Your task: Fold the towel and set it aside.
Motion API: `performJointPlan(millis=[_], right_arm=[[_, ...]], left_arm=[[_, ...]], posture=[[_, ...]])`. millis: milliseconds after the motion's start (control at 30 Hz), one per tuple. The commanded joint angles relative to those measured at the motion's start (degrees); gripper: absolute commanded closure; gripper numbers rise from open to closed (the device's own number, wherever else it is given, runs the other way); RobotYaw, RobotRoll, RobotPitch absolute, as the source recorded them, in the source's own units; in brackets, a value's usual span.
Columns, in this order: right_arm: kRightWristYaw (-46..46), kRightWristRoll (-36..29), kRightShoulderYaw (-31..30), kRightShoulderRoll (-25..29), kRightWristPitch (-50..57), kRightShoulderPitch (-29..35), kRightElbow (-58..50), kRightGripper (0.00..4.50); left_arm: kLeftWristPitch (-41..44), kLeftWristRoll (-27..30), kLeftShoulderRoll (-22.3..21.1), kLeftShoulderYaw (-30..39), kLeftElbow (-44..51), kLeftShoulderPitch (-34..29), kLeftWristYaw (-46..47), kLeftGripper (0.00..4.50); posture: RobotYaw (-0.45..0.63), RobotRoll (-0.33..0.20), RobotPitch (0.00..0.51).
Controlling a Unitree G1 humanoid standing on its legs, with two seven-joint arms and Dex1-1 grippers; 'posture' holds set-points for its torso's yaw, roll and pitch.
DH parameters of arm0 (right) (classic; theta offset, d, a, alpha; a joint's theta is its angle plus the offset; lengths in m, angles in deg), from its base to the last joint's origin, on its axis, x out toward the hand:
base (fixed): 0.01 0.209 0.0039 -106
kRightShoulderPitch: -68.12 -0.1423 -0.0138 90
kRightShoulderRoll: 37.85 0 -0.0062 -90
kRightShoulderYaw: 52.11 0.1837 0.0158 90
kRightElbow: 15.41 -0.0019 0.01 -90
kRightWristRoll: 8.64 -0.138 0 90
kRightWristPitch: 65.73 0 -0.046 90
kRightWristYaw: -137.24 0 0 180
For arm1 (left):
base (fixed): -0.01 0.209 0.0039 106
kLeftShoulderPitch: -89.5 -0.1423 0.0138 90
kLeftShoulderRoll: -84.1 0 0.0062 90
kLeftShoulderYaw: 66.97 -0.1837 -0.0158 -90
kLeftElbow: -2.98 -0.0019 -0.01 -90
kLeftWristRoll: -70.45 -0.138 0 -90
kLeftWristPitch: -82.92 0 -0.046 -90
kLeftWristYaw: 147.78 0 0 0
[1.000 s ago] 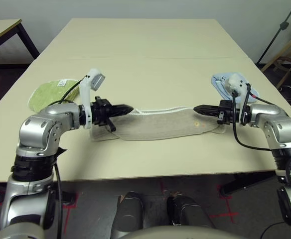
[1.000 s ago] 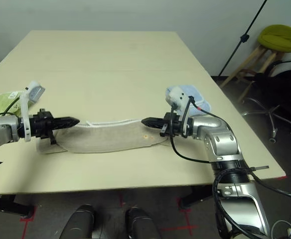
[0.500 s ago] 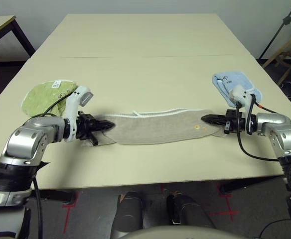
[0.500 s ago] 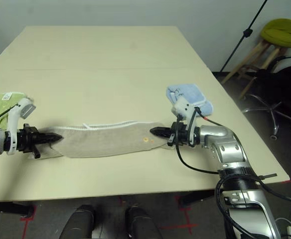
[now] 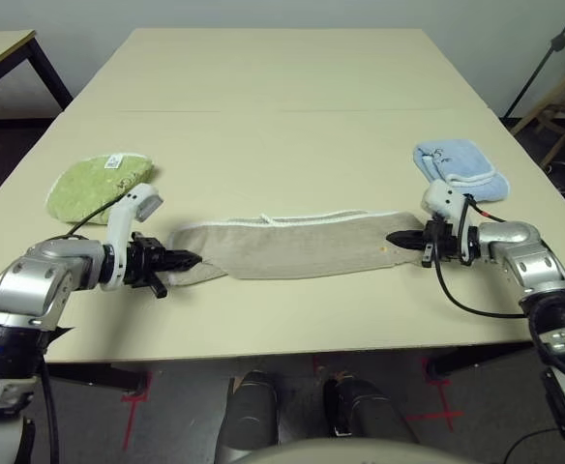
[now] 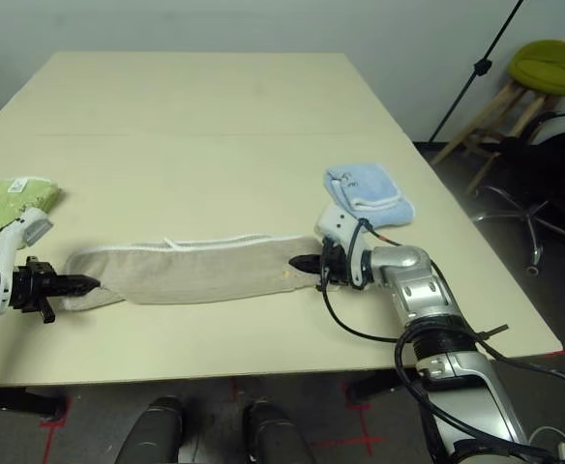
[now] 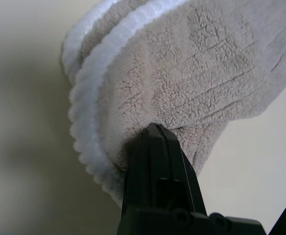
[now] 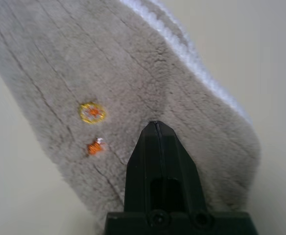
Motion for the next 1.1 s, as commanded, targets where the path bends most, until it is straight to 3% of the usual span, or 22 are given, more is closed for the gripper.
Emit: performJointPlan(millis=[33,333,400,500,600,767,867,967,1000,1100], right_arm=[[1.98,3.07,-0.85,0.00,-3.54,-1.26,5.10,4.50],[0.90,2.97,0.20,0.26,-5.82,-4.19,7.79,4.50],[-1.02,1.27,0.82,0.24,-4.37,-3.97,6.18,4.50],[-5.92,-3.54,2.49,0.96,3.31,-3.48,0.73,4.50],[-10.86,-11.85,6.29,4.05,18.91,-4.30,-6.55,3.90],[-9.51,-19.01,13.53,9.26,33.34,-6.19,-8.76,2.24],[-8.65,-22.38,16.16,12.26,42.55,-3.63,-11.00,1.14],[-7.88,-26.31,18.16,15.24,52.56,3.08,-17.80,0.15],[-6.34,-28.16,19.82,15.26,56.55,5.20,-20.43,0.00],[-1.19,-32.95,24.14,14.41,68.80,8.78,-25.95,0.00]], left_arm=[[-5.72,-5.00,-0.39,-2.34,-4.83,2.10,0.78,4.49],[-11.83,-8.65,-0.37,-2.49,-11.00,6.33,-0.64,4.49],[-9.92,-7.05,-0.60,-1.51,-9.76,6.10,-2.35,4.49],[-1.12,-0.09,-1.13,1.56,-3.69,5.44,-6.13,4.49],[6.31,5.95,-1.28,6.07,0.88,6.58,-6.38,3.90],[8.81,10.08,0.81,12.49,0.57,10.39,-2.10,2.36],[8.41,10.70,2.19,14.42,0.61,11.36,1.18,1.32],[5.78,10.59,2.90,14.89,2.81,10.26,2.11,0.41],[6.10,10.83,3.03,14.74,3.32,9.89,2.31,0.09],[6.53,11.83,3.28,14.49,4.72,8.68,2.17,0.04]], posture=[[0.15,0.000,0.148],[0.15,0.000,0.145],[0.15,0.000,0.147],[0.15,0.000,0.148],[0.16,0.000,0.150],[0.16,0.000,0.151],[0.16,0.000,0.151],[0.15,0.000,0.159],[0.15,0.000,0.165],[0.15,0.000,0.165]])
